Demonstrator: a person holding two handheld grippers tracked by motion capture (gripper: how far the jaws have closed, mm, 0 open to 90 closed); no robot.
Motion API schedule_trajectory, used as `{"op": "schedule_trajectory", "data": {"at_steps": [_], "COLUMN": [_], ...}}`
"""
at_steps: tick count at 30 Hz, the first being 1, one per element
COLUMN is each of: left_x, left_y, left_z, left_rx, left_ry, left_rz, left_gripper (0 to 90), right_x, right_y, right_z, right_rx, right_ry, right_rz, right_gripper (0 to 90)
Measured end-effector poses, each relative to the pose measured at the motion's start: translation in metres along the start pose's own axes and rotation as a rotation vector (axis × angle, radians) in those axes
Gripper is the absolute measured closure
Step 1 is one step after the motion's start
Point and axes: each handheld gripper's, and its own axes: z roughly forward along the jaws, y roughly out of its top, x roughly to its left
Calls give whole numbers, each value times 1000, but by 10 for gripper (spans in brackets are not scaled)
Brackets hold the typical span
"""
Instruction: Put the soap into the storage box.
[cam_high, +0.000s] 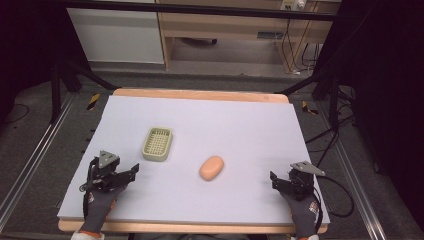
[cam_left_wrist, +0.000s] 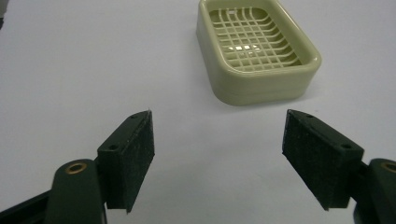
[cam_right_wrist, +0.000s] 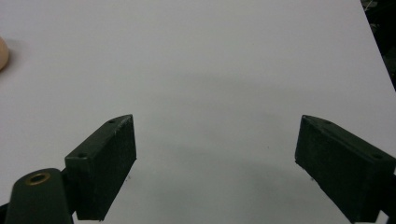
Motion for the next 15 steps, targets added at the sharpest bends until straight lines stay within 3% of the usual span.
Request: {"op": "schedule_trajectory", "data": {"at_steps": [15], "left_x": [-21], "left_y": [5], "left_z": [-1], "left_rx": [6], "left_ry": [-53], "left_rz": [63], "left_gripper": [228], "right_x": [5], "right_y": [0], "right_z": [2], "right_rx": [24], "right_ry": [-20], "right_rz": [-37], "right_gripper": [114]}}
